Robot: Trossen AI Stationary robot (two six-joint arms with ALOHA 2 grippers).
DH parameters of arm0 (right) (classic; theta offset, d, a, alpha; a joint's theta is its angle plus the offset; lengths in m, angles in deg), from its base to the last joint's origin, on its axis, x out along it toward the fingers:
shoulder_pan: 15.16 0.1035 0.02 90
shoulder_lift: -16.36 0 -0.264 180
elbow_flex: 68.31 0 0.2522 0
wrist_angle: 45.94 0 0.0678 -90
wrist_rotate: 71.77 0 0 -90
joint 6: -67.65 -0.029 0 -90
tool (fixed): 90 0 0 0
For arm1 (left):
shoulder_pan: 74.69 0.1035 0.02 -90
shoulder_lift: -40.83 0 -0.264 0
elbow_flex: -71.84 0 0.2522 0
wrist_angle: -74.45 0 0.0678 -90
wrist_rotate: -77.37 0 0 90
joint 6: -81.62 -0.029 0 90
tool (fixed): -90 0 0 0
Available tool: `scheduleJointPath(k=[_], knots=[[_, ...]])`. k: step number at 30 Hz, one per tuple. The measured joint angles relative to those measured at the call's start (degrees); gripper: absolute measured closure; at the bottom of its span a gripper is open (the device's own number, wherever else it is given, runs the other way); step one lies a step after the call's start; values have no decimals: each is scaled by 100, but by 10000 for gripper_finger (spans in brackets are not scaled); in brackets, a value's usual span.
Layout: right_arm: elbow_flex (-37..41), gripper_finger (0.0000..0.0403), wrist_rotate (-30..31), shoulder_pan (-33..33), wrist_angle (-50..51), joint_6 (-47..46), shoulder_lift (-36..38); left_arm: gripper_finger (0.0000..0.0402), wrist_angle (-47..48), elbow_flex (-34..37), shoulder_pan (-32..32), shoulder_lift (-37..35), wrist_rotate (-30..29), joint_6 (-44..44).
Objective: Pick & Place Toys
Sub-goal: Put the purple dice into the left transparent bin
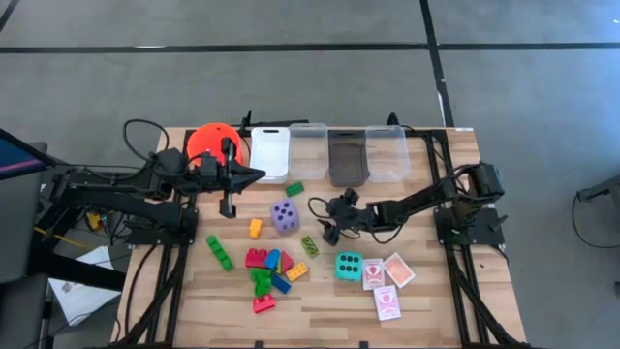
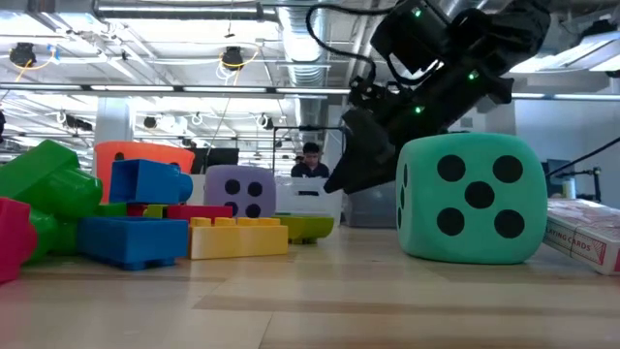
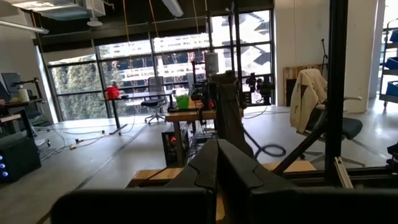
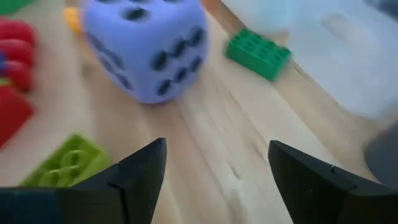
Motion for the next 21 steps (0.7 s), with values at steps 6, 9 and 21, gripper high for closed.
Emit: scheduleJointPath(k=[6,9,21], knots=[[1,127,-392,185,-649,1518,443,402,484,4,-23,-1,13,107],[-2,127,-600,150,-817,2121,658,402,1078,4,-109,-53,-223,109],[-22,127,-2590,-810,-1741,2518,304,402,3893,4,-343,1027,-2182,1361]])
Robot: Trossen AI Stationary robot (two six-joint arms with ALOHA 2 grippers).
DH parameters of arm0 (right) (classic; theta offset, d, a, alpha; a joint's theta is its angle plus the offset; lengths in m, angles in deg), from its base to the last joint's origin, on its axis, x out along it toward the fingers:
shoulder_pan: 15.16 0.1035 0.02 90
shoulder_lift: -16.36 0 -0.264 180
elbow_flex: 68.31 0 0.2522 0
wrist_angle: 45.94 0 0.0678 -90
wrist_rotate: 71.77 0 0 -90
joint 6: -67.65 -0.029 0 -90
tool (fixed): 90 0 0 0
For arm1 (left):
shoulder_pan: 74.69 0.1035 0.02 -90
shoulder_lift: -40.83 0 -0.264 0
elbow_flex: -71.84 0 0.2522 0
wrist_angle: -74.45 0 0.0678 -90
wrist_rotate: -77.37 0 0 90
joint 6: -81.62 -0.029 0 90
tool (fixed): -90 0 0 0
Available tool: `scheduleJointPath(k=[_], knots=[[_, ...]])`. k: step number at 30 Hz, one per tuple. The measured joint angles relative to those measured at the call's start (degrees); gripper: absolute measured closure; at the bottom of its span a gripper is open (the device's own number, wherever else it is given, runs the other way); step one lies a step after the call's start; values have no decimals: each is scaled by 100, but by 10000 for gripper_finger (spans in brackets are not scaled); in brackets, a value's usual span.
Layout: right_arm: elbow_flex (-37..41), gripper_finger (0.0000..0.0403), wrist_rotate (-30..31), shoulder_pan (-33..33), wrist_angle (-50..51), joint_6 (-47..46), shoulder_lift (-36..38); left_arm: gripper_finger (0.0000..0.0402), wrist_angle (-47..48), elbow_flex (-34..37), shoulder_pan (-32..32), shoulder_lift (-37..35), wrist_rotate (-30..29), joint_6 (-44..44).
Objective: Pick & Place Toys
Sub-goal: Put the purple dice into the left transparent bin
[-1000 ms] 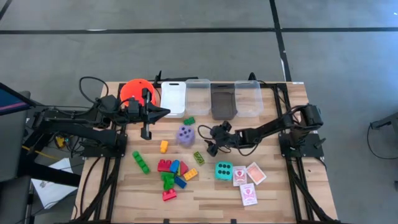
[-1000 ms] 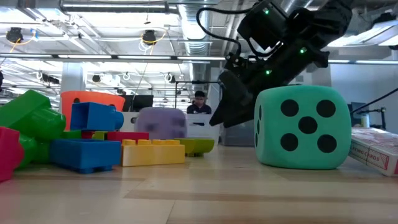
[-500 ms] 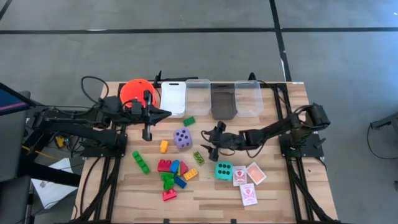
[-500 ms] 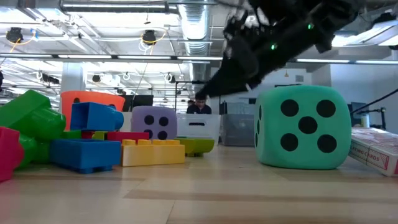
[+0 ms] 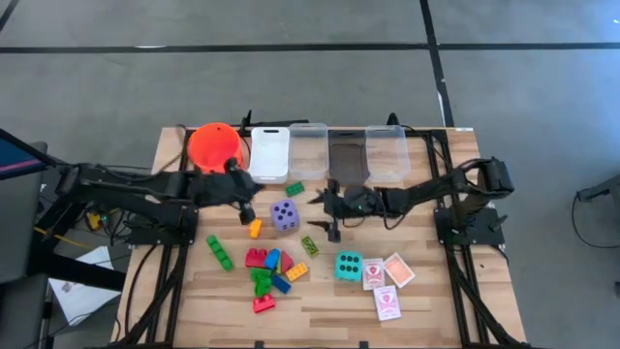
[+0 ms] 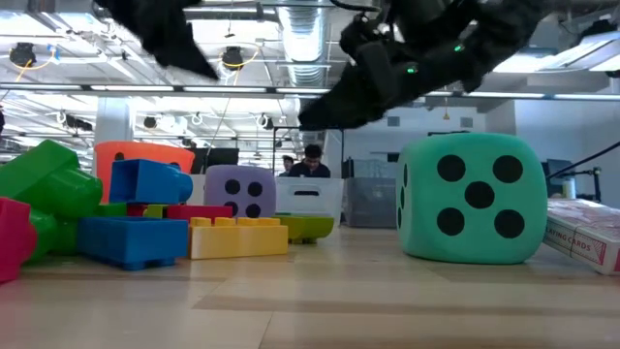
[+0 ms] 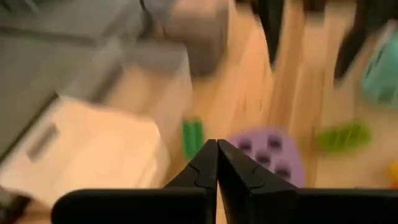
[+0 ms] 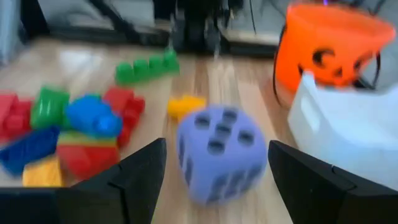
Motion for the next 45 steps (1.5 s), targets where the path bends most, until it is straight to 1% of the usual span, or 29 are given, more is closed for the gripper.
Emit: scheduleJointPath(k=[3,5,7,11,14,16,21,23,28,31,32,37,40,45], knots=[[31,127,-698,-325,-256,18,-230,402,259,0,42,539,131,144],[20,127,-1066,-525,-557,22,-439,402,416,2,115,878,402,193],[24,127,-1440,-716,-603,22,-536,402,402,1,212,1191,751,253],[-166,127,-1973,-988,-602,70,-815,402,462,0,379,1630,1327,312],[-335,127,-2149,-1035,-561,99,-971,402,680,0,422,1762,1436,511],[-432,127,-2158,-1028,-464,205,-1054,402,815,1,422,1758,1456,632],[-731,127,-2154,-1034,-132,428,-1318,402,626,0,468,1755,1550,747],[-855,127,-2153,-1036,2,523,-1401,402,531,-11,540,1862,1614,741],[-1105,127,-2151,-1032,363,641,-1579,402,642,0,744,2227,1920,674],[-1158,127,-2148,-1034,580,676,-1602,402,489,0,786,2429,1958,504],[-1178,127,-2149,-1036,620,705,-1614,402,305,0,796,2481,1966,433],[-1202,125,-2184,-1036,698,725,-1648,402,-128,22,802,2518,1944,-35],[-1202,112,-2201,-1038,838,688,-1631,402,-181,22,798,2443,1868,-169],[-1202,67,-2048,-1049,831,352,-1655,402,-277,11,796,2310,1776,-179]])
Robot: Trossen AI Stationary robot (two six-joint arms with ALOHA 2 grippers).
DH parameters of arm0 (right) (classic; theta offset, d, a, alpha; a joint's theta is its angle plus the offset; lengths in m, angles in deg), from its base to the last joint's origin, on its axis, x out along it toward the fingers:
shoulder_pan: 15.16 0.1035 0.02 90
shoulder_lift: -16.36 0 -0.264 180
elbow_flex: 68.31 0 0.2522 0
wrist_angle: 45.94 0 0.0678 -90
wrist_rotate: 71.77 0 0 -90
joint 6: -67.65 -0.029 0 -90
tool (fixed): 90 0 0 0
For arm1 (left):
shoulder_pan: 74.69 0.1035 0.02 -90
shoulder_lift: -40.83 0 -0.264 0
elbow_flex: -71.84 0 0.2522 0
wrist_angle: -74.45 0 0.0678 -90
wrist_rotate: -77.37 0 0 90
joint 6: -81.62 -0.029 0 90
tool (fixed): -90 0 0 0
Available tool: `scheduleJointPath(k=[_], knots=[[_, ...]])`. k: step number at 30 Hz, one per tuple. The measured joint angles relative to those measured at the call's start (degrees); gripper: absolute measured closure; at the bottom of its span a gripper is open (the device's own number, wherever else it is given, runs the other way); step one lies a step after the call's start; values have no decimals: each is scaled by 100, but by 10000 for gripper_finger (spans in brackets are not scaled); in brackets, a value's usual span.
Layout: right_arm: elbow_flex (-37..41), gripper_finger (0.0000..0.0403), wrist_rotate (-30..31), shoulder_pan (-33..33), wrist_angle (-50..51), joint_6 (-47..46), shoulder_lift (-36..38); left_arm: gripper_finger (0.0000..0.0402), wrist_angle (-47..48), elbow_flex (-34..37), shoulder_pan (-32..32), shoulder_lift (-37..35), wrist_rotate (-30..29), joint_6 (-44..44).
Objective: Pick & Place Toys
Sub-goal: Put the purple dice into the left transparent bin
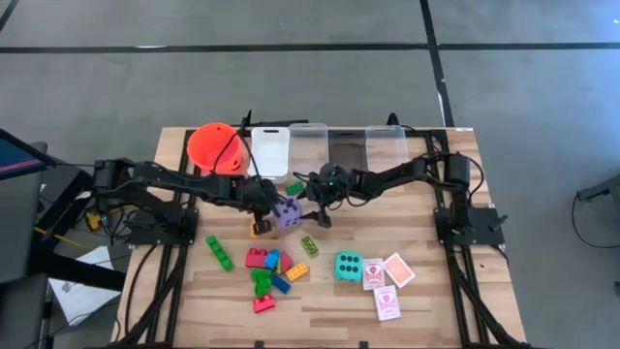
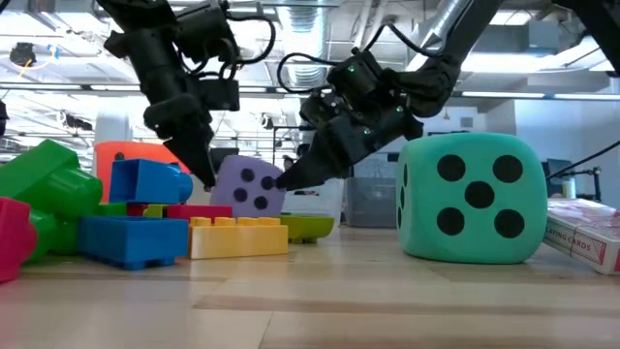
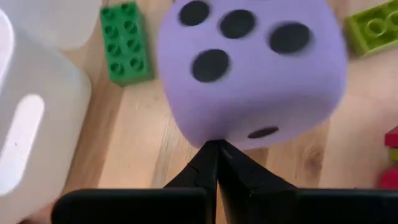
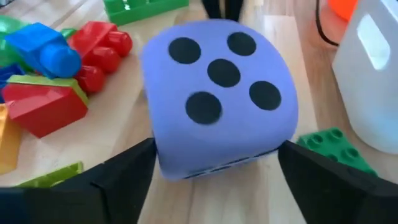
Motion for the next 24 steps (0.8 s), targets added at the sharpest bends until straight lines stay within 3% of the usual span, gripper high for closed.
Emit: scheduleJointPath(k=[5,24], knots=[[13,39,6,-34,-84,-295,50,402,-166,-11,-5,-49,20,-236],[11,7,-29,195,422,-116,-12,402,-542,-20,-7,-52,19,-620]])
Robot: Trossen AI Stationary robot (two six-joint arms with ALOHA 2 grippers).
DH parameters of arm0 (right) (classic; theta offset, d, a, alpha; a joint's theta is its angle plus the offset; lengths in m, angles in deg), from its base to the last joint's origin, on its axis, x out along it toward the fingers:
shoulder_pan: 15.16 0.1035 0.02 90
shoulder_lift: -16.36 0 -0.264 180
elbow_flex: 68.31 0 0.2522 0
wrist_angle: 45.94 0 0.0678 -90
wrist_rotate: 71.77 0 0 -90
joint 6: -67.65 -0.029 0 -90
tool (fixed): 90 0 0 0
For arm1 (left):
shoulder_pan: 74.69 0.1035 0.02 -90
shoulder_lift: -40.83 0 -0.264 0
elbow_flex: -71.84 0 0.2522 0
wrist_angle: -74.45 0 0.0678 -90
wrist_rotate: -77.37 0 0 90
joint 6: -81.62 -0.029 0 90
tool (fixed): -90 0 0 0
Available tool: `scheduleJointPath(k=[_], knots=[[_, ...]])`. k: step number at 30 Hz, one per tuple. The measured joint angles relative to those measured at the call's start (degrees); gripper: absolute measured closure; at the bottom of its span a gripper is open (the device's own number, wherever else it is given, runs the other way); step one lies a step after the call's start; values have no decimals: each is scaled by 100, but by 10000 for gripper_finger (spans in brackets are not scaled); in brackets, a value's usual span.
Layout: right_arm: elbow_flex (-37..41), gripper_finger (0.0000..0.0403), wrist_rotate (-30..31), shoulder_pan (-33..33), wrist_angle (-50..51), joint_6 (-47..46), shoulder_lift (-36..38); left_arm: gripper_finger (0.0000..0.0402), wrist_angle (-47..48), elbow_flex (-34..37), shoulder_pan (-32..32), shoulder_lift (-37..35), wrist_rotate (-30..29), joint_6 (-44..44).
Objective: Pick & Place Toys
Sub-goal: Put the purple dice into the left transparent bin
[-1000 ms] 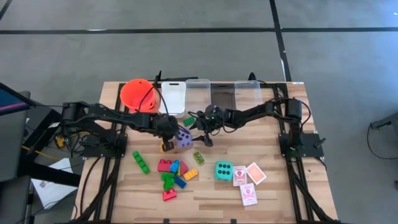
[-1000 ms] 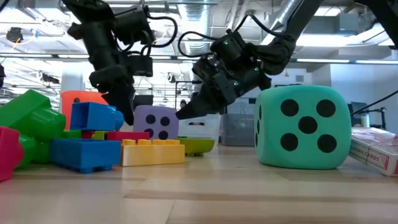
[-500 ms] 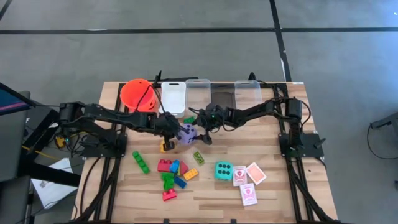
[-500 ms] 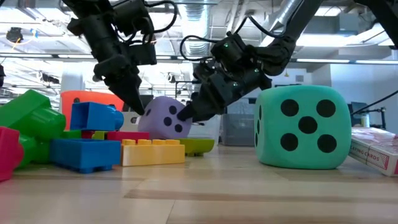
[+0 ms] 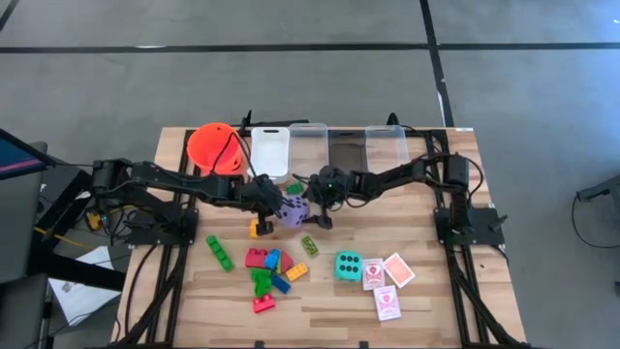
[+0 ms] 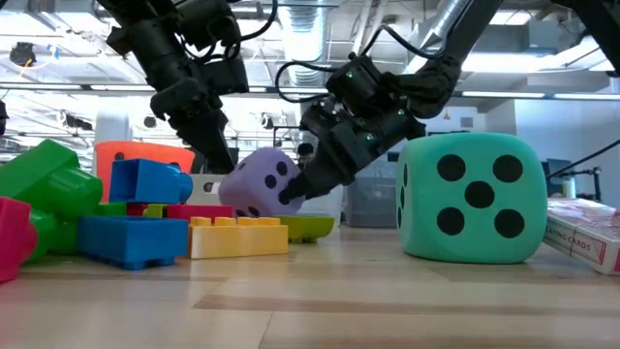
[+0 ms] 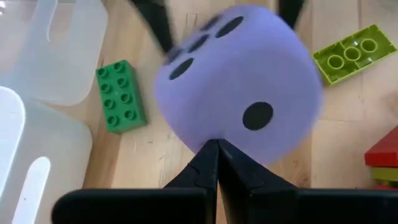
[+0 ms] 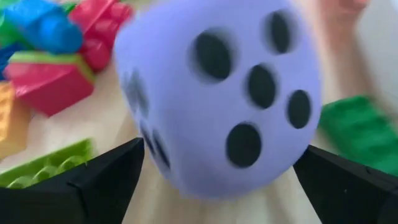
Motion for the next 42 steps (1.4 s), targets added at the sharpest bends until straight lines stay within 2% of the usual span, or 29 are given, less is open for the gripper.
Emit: scheduleJointPath(k=[3,12,16,22,30,36,42], knots=[[7,4,-24,78,190,1,-9,402,2,0,6,0,-77,-2],[-11,4,1168,141,213,-65,10,402,83,-6,14,42,55,-501],[-22,4,1520,130,603,-154,29,402,35,-31,-7,105,154,-579],[-26,3,2515,134,990,-179,25,402,127,2,-13,173,490,-732],[-26,3,2539,214,1011,-176,28,402,-197,7,-9,838,658,-967],[-26,3,2567,313,1118,-327,28,402,-311,9,7,1389,419,-1032],[-31,3,2397,380,1298,-443,36,402,-202,8,4,1337,229,-1034]])
